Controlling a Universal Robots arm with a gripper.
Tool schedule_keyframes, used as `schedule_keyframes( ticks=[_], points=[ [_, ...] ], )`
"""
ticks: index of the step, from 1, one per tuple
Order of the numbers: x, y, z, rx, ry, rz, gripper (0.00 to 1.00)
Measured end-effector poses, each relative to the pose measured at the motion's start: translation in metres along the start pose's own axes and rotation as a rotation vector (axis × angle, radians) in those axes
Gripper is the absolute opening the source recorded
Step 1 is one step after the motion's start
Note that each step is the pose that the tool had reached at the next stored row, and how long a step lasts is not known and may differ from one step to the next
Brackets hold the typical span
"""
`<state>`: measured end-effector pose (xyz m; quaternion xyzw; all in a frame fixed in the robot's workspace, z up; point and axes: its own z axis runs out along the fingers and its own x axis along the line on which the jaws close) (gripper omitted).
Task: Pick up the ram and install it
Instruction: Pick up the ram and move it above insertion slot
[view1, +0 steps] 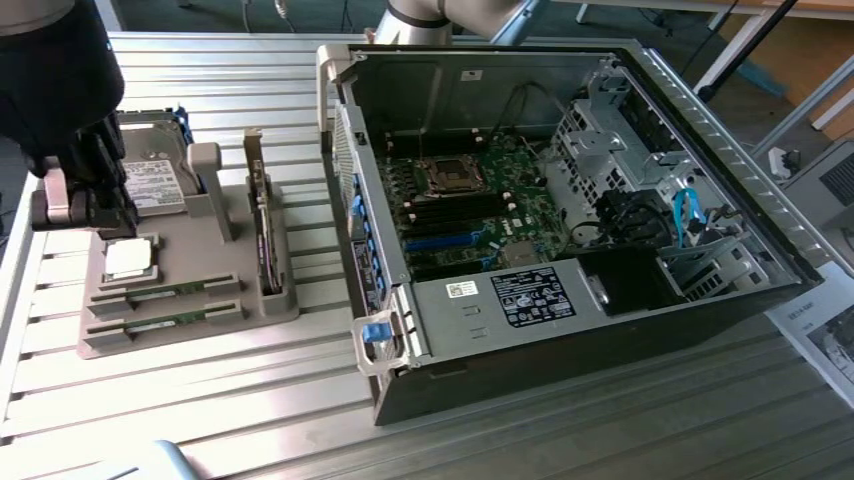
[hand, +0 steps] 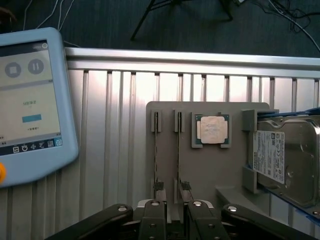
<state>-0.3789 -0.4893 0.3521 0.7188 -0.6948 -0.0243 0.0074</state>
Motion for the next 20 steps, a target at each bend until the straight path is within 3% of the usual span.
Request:
schedule_keyframes(
  ticks=[20],
  points=[
    [0.014, -0.0008, 0.0278, -0.0001, -0.0001, 0.0, 0.24]
  ],
)
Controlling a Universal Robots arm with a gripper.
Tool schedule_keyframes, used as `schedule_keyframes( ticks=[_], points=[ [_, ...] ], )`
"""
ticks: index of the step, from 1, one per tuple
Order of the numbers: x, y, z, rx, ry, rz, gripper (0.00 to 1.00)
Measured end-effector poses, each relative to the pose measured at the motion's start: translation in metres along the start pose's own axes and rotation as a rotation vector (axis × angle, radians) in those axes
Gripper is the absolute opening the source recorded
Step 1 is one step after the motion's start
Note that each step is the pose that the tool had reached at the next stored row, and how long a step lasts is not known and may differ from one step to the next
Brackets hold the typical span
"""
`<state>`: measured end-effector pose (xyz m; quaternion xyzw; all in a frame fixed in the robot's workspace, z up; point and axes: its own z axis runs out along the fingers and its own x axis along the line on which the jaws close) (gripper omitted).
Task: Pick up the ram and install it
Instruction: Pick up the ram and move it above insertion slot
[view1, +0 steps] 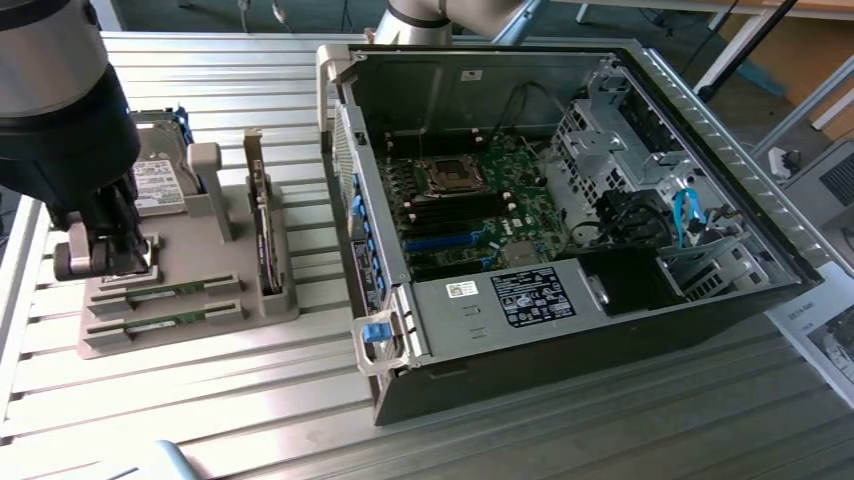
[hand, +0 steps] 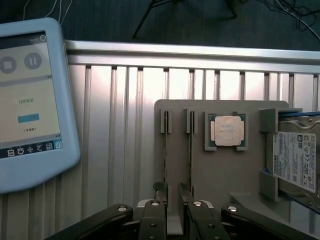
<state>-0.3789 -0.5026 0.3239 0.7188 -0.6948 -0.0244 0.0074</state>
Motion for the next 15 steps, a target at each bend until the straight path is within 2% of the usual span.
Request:
schedule_keyframes(
  ticks=[10, 15],
  points=[
    [0.008, -0.0007, 0.0221, 0.0, 0.0, 0.0, 0.24],
    [0.008, -0.0008, 0.0231, -0.0001, -0.0001, 0.0, 0.24]
  ],
)
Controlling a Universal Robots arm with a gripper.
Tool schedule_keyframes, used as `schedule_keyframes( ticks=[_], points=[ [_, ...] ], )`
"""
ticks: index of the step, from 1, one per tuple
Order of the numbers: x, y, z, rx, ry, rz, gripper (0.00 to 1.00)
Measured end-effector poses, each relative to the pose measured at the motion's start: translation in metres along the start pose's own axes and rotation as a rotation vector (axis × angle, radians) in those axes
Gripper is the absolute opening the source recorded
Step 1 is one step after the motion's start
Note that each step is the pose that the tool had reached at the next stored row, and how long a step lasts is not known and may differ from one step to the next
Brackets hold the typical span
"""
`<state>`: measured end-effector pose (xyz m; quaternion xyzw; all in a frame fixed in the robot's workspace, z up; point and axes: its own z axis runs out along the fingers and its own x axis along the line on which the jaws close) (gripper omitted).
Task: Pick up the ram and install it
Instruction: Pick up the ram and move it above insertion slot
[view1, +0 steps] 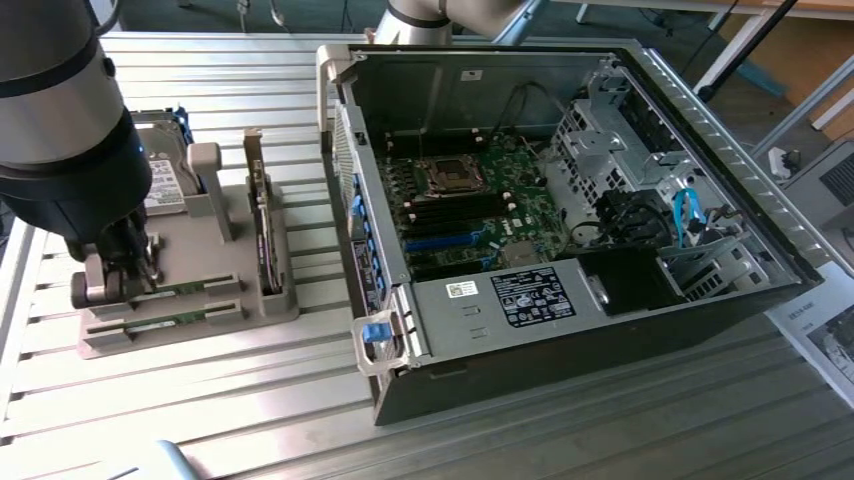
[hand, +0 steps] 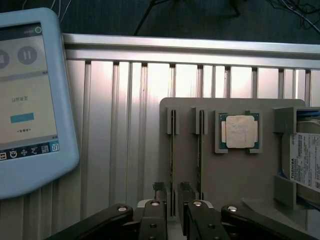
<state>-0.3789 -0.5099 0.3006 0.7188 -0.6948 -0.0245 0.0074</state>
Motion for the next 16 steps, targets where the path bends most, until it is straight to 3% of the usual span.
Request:
schedule_keyframes(
  ticks=[4, 12, 16],
  points=[
    [0.0, 0.0, 0.0012, 0.0003, -0.0025, 0.0, 0.24],
    [0.001, -0.001, 0.0218, 0.0003, -0.0029, 0.0, 0.24],
    [0.001, -0.001, 0.0239, -0.0001, -0.0026, 0.0, 0.24]
  ],
)
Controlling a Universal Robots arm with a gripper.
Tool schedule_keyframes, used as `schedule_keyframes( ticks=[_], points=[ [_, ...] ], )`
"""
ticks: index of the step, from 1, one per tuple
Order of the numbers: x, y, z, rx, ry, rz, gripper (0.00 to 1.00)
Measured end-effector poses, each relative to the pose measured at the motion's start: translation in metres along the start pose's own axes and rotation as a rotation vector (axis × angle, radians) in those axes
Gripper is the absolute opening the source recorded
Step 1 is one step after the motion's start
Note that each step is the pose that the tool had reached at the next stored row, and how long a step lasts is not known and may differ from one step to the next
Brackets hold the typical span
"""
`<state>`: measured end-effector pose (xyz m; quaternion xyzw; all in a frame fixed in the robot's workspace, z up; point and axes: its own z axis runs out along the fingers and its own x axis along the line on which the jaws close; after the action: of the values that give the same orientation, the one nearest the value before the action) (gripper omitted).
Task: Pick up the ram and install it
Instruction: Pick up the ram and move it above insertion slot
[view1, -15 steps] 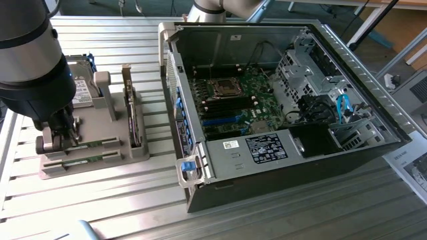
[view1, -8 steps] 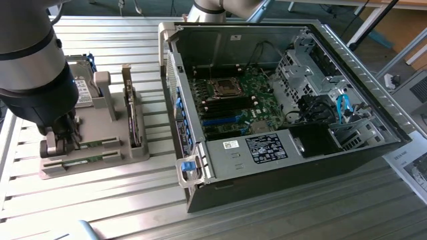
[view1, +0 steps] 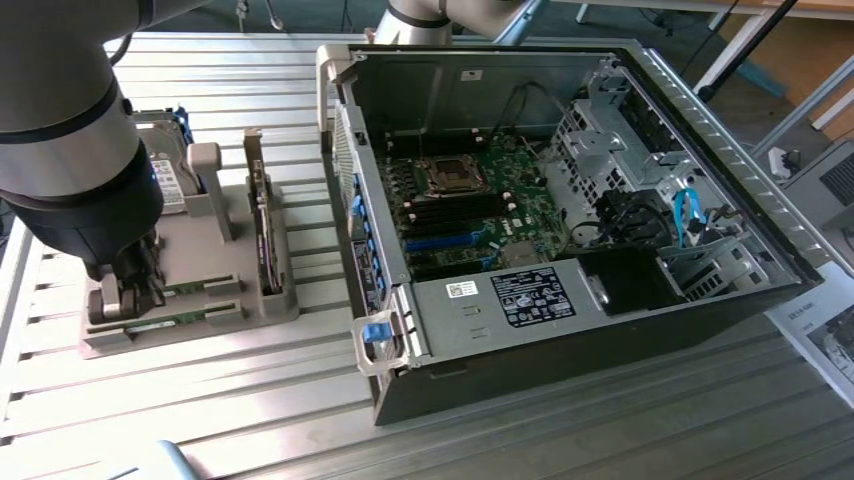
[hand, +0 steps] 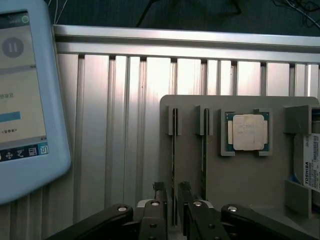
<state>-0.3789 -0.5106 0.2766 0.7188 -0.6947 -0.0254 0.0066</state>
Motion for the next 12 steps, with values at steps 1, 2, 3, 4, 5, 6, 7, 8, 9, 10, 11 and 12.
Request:
schedule_keyframes(
  ticks=[1, 2, 3, 4, 5, 6, 7, 8, 9, 10, 11, 12],
  points=[
    [0.0, 0.0, 0.0001, 0.0002, -0.0001, 0.0, 0.24],
    [0.0, 0.0, 0.0002, 0.0003, -0.0002, 0.0, 0.24],
    [-0.0002, -0.0002, 0.0006, 0.0005, -0.0007, 0.0, 0.24],
    [-0.0007, -0.0001, 0.0009, 0.0005, -0.0013, 0.0, 0.24],
    [-0.0011, -0.0002, 0.001, 0.0004, -0.0017, 0.0, 0.24],
    [-0.0013, -0.0002, 0.0011, 0.0004, -0.0022, 0.0, 0.24],
    [-0.0017, -0.0002, 0.0013, 0.0004, -0.0028, 0.0, 0.24],
    [-0.002, -0.0003, 0.0014, 0.0004, -0.0031, 0.0, 0.24],
    [-0.0026, -0.0003, 0.0017, 0.0004, -0.0038, 0.0, 0.24],
    [-0.0032, -0.0004, 0.002, 0.0005, -0.0047, 0.0, 0.24],
    [-0.0036, -0.0004, 0.0021, 0.0004, -0.0054, 0.0, 0.24],
    [-0.0039, -0.0004, 0.0023, 0.0004, -0.0058, 0.0, 0.24]
  ],
)
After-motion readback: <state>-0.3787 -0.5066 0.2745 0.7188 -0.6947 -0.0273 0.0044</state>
